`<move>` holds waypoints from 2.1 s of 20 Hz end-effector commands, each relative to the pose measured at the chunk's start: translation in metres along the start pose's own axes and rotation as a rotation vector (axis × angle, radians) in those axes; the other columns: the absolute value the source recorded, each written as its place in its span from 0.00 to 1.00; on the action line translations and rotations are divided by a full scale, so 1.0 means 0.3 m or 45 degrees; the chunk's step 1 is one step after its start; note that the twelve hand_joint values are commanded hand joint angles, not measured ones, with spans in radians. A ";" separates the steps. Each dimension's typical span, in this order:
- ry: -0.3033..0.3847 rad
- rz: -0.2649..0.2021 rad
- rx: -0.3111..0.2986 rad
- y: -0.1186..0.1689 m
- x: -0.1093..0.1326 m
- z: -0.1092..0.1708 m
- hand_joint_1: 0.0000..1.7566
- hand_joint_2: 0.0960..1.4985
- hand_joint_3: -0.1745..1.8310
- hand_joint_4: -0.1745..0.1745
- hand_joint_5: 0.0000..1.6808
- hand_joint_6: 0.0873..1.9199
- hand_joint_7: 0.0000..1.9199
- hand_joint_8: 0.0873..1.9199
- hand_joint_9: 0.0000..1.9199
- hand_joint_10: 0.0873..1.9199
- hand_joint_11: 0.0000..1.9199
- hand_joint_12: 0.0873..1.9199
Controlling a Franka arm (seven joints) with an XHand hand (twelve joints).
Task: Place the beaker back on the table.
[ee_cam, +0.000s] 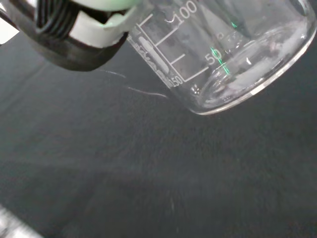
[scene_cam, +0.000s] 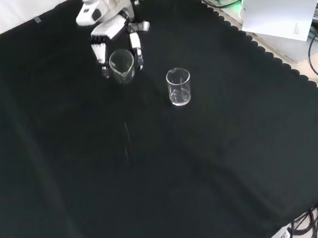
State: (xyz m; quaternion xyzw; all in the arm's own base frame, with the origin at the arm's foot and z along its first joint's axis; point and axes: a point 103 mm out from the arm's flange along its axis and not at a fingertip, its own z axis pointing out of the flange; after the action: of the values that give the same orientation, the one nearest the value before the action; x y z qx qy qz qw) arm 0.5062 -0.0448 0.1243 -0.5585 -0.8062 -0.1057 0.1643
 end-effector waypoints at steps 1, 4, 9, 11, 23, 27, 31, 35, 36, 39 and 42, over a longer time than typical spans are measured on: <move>0.082 -0.034 -0.073 0.149 -0.059 0.080 0.74 0.67 0.00 0.20 0.76 0.20 0.78 0.12 0.83 0.22 0.72 0.31; 0.105 -0.036 -0.079 0.178 -0.065 0.106 0.74 0.67 0.00 0.20 0.76 0.20 0.78 0.12 0.83 0.22 0.72 0.31; 0.151 -0.023 -0.090 0.207 -0.079 0.134 0.74 0.67 0.00 0.20 0.76 0.20 0.78 0.11 0.83 0.22 0.72 0.31; 0.160 -0.024 -0.088 0.220 -0.077 0.145 0.74 0.67 0.00 0.20 0.76 0.20 0.78 0.11 0.83 0.22 0.72 0.31; 0.204 -0.032 -0.092 0.273 -0.076 0.191 0.74 0.67 0.00 0.21 0.76 0.19 0.78 0.10 0.84 0.20 0.73 0.30; 0.204 -0.012 -0.089 0.278 -0.083 0.200 0.74 0.67 0.00 0.21 0.76 0.19 0.79 0.09 0.84 0.19 0.73 0.29; 0.203 -0.010 -0.080 0.267 -0.083 0.210 0.74 0.67 0.00 0.24 0.77 0.19 0.79 0.08 0.84 0.19 0.73 0.29; 0.206 -0.006 -0.055 0.245 -0.097 0.232 0.74 0.68 0.00 0.41 0.74 0.24 0.77 0.09 0.81 0.16 0.72 0.28; 0.213 -0.008 -0.046 0.238 -0.099 0.235 0.73 0.68 0.01 0.46 0.71 0.30 0.73 0.17 0.78 0.14 0.72 0.28; 0.231 -0.009 0.023 0.218 -0.104 0.239 0.67 0.66 0.00 0.31 0.49 0.44 0.51 0.35 0.68 0.09 0.63 0.37; 0.231 0.009 0.096 0.196 -0.106 0.245 0.61 0.63 0.00 0.29 0.30 0.41 0.34 0.37 0.56 0.06 0.43 0.53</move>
State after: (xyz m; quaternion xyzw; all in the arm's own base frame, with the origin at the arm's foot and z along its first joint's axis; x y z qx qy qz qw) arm 0.5702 -0.0203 0.0475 -0.5439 -0.7909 -0.1579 0.2317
